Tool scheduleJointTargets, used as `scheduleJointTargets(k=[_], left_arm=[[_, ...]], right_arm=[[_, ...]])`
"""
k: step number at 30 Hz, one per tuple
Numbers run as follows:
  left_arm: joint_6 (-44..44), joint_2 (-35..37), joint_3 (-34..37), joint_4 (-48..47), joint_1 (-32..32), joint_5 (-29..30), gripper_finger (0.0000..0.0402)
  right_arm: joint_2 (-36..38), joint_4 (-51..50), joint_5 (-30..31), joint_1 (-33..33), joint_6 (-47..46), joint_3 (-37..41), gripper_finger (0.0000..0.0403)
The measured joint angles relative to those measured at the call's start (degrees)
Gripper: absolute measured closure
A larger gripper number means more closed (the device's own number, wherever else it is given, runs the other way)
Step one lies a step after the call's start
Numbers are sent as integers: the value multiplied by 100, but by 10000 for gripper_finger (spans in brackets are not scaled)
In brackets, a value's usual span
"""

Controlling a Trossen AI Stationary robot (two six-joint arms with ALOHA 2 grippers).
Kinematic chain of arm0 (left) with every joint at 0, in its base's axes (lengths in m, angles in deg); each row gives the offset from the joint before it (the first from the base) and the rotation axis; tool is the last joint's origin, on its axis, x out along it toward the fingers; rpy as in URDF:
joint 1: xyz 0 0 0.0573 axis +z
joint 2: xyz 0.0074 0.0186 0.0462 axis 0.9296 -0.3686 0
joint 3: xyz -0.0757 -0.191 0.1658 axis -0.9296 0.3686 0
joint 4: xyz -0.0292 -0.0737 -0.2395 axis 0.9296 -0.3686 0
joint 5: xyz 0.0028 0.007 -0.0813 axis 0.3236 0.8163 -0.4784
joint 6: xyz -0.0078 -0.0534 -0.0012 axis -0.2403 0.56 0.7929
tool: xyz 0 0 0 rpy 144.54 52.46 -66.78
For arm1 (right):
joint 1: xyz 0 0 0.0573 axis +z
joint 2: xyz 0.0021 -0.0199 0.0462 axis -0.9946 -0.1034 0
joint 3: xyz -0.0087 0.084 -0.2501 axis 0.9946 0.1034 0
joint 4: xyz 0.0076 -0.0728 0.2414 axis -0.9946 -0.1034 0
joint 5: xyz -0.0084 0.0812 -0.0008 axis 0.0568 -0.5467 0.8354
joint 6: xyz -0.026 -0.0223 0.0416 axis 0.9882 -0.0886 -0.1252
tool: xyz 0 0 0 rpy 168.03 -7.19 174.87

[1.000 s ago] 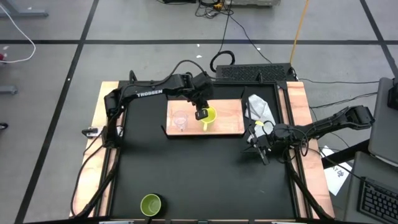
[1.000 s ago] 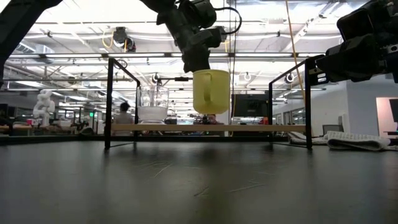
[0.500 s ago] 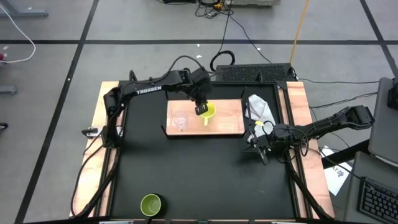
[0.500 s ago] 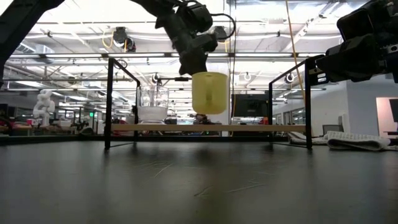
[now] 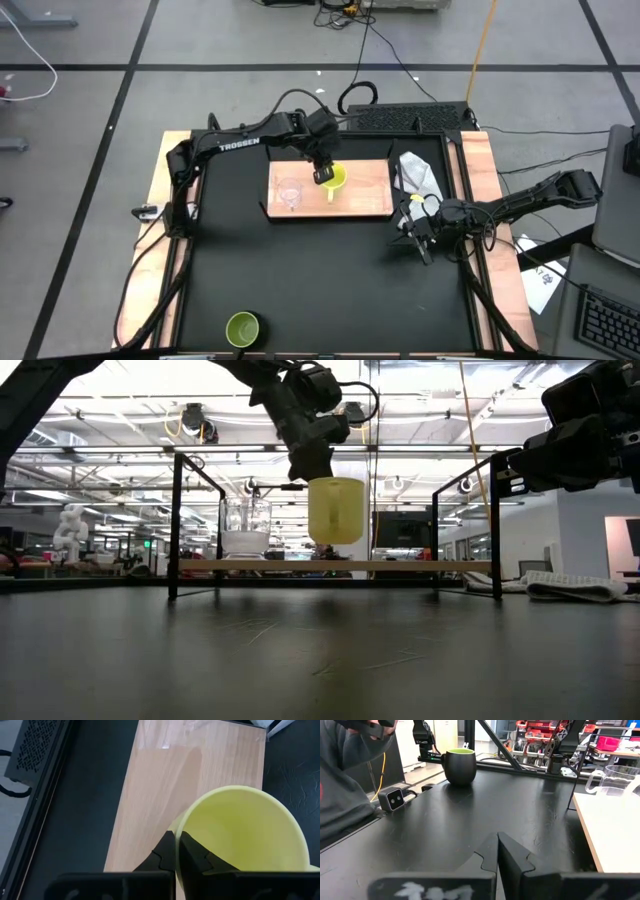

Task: Stack small to large cups/mugs on shelf
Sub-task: Put the yellow mug on the shelf

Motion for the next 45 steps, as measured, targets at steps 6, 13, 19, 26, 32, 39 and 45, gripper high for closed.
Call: scheduleJointTargets(k=[6,13,19,26,32,39,45], left_arm=[[0,0,0,5,0,1,398],[96,13,247,287,0,-45,398],[67,11,561,394,4,-7,398],[87,11,566,373,4,-3,399],[201,11,566,371,5,0,399],[366,11,599,405,15,-17,399],[391,38,864,684,18,-74,399]], right_arm=[[0,0,0,0,0,0,403],[0,0,0,0,0,0,403],[0,0,-1,1,-28,0,403],[0,40,0,2,-35,0,403],[2,136,0,1,-28,0,403],[2,133,-2,0,-92,0,403],[2,133,-2,1,-107,-1,403]])
